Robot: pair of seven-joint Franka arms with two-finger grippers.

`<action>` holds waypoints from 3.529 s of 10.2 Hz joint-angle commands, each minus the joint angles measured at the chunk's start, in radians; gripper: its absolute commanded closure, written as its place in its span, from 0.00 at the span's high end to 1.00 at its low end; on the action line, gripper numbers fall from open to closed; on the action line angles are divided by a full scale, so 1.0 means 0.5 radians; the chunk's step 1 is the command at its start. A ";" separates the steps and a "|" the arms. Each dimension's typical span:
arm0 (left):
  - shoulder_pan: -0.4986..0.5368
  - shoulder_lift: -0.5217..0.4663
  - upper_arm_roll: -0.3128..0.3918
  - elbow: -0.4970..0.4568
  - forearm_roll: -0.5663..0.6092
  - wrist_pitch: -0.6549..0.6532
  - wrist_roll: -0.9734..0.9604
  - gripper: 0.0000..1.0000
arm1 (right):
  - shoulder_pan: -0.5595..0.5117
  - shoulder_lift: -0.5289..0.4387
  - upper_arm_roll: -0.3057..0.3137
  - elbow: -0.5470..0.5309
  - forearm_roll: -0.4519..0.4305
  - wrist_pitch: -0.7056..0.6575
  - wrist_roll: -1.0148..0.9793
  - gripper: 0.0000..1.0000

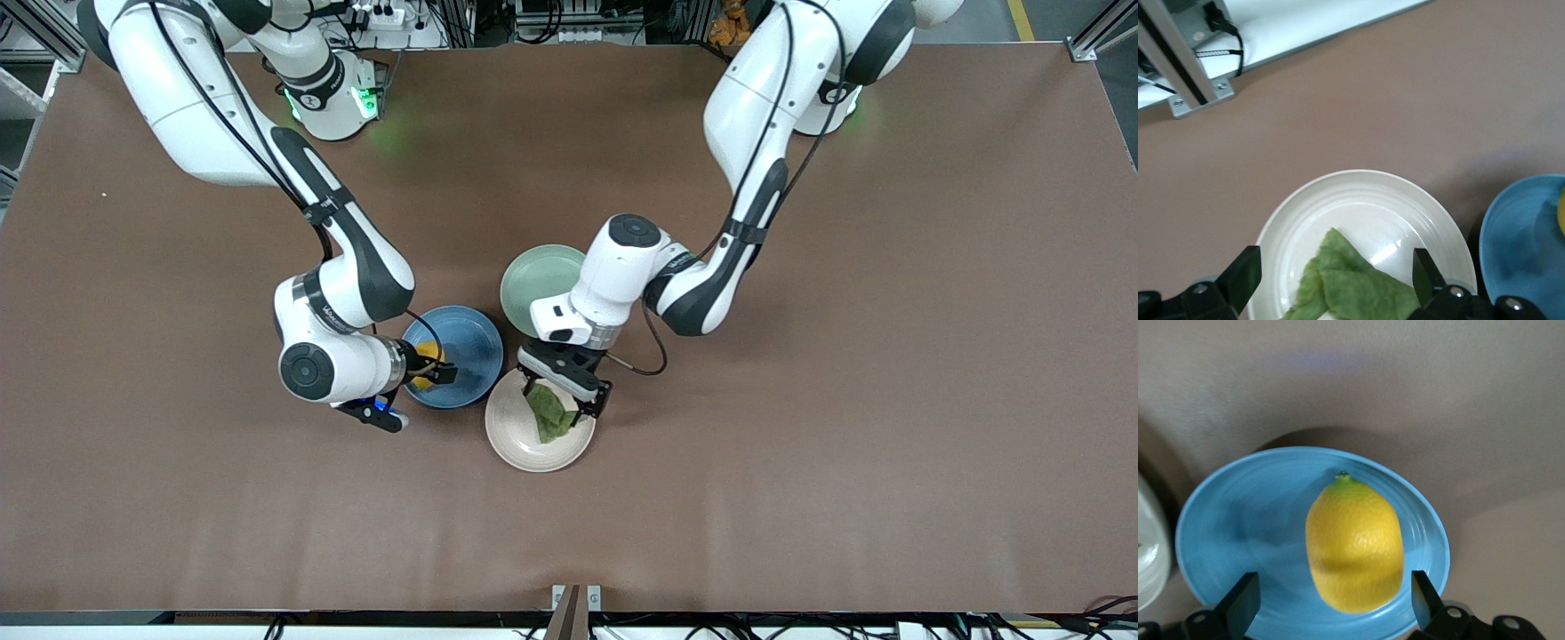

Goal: Pick lemon and lettuce from blue and beige plates
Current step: 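Grasp the lemon with the right gripper while the left gripper grasps the lettuce, then carry the lemon off the blue plate with the right gripper and release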

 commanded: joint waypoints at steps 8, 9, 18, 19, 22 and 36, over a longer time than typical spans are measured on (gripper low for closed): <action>-0.125 0.301 0.212 0.195 0.045 0.087 -0.008 1.00 | -0.063 -0.052 0.023 -0.029 -0.023 -0.088 0.017 0.00; -0.125 0.316 0.210 0.192 0.045 0.087 -0.014 1.00 | -0.130 -0.077 0.032 0.060 -0.020 -0.213 -0.013 0.00; -0.162 0.325 0.176 0.177 0.027 0.084 -0.213 0.93 | -0.692 -0.200 0.039 -0.138 -0.329 -0.464 -0.845 0.00; -0.162 0.325 0.176 0.177 0.027 0.084 -0.210 0.91 | -0.771 -0.203 0.039 -0.196 -0.382 -0.387 -0.930 0.00; -0.162 0.332 0.176 0.174 0.030 0.084 -0.207 0.75 | -0.842 -0.197 0.039 -0.307 -0.389 -0.295 -1.023 0.00; 0.049 -0.655 0.035 0.008 -0.356 -1.530 -0.296 0.00 | -0.674 -1.227 -0.136 -0.047 -0.152 -0.797 -1.299 1.00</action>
